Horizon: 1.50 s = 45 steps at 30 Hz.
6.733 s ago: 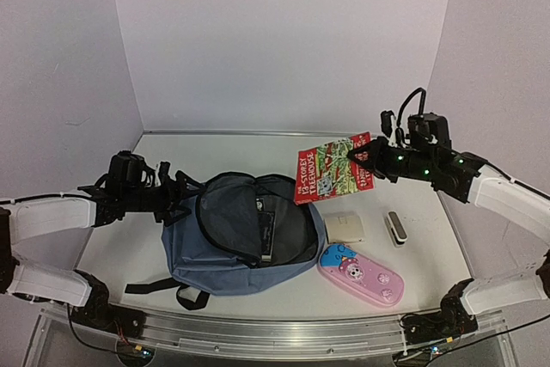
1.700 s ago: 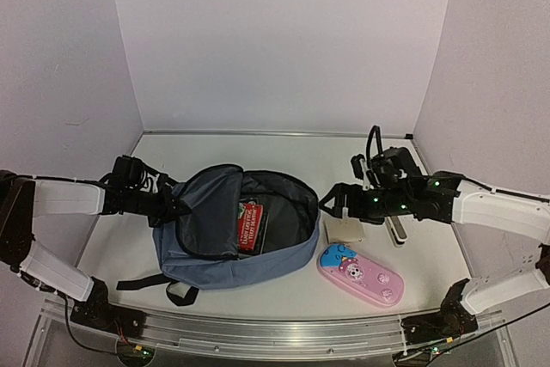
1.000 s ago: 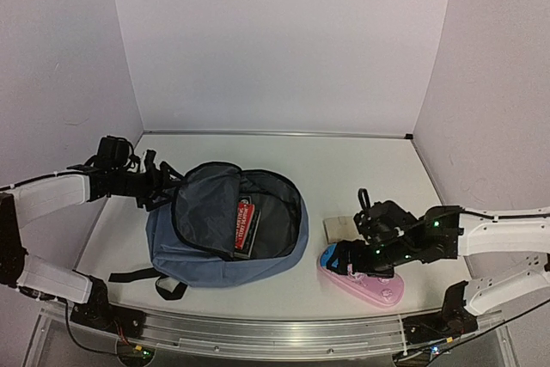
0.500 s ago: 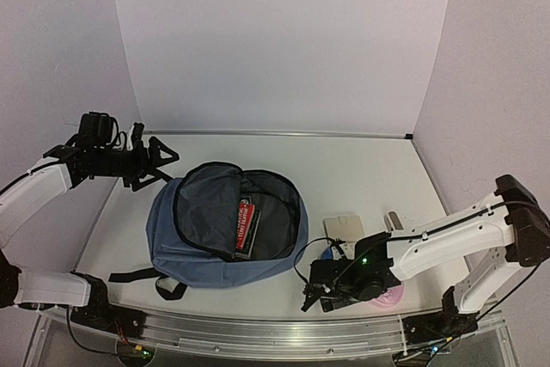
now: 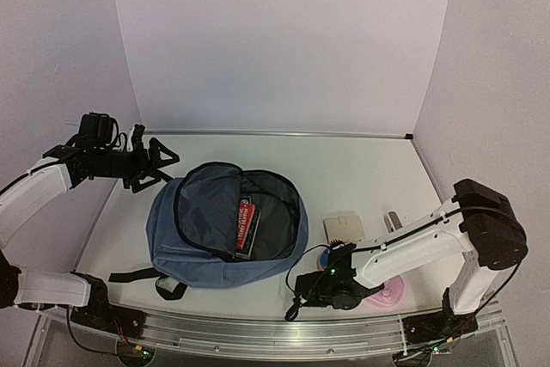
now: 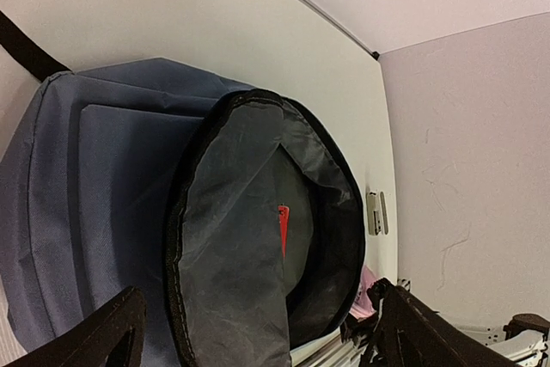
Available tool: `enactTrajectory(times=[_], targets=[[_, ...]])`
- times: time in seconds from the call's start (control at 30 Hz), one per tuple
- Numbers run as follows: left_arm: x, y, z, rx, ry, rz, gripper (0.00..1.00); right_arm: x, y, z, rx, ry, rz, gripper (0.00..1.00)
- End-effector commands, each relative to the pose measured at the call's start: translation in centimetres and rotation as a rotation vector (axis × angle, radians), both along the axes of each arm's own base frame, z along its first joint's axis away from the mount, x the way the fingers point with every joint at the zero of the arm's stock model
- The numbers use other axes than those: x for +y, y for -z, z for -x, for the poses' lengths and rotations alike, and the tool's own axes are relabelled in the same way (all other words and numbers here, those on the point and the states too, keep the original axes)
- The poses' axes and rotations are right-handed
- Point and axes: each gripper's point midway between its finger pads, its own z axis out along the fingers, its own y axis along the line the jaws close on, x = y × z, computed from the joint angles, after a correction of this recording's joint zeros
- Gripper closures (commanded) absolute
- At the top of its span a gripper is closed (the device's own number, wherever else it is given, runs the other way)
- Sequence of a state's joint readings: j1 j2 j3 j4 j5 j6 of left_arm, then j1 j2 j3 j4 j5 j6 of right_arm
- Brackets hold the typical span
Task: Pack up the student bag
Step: Pick up the stationery from the center of the board.
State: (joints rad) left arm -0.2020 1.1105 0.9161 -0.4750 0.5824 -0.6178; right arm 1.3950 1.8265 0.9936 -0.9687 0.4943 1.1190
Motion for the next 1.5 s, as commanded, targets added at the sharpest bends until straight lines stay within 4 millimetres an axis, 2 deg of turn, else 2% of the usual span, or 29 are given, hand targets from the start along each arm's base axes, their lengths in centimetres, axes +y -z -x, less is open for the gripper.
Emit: enactTrajectory(times=[0.0,0.07,0.2,0.27,0.4,0.53,0.63,0.83,0.9,1.03,1.23,1.47], targets=[[0.0,-2.7,0.1,-0.068,0.011,0.014,0.04,-0.5,0.2,-0.6,-0.038,-0.012,0.074,0.29],[0.0,-2.7,0.1,-0.068,0.012,0.014,0.04,-0.6,0.3,-0.8,-0.046,-0.016,0.090,0.38],[-0.1,-2.6,0.1,-0.063,0.019,0.016,0.04,-0.3,0.4,-1.1,-0.063,-0.022,0.096,0.66],[-0.4,-2.6,0.2,-0.078,0.049,0.017,0.04,0.3,-0.1,-1.3,-0.077,-0.024,0.073,0.78],[-1.4,-2.6,1.1,-0.124,0.143,0.039,0.04,2.2,-2.2,-1.9,-0.112,-0.025,-0.022,1.00],[-2.0,-2.6,2.2,-0.145,0.207,0.067,0.00,4.5,-5.7,-2.7,-0.147,-0.024,-0.162,1.00],[-2.6,-3.4,3.2,-0.189,0.254,0.098,0.00,6.1,-8.7,-3.5,-0.156,-0.017,-0.304,1.00],[-4.3,-5.3,4.4,-0.236,0.291,0.169,0.00,8.3,-17.3,-5.7,-0.214,-0.050,-0.662,1.00],[-5.4,-5.3,4.5,-0.217,0.300,0.179,0.00,8.8,-20.4,-6.2,-0.261,-0.076,-0.761,1.00],[-8.8,-5.1,4.6,-0.147,0.322,0.194,0.00,9.2,-24.4,-7.0,-0.374,-0.185,-0.807,1.00],[-13.9,-7.0,4.9,-0.094,0.384,0.314,0.01,10.0,-26.8,-8.1,-0.508,-0.328,-0.764,1.00],[-17.4,-9.3,5.1,-0.082,0.405,0.416,0.01,12.4,-25.8,-8.5,-0.563,-0.428,-0.573,1.00]])
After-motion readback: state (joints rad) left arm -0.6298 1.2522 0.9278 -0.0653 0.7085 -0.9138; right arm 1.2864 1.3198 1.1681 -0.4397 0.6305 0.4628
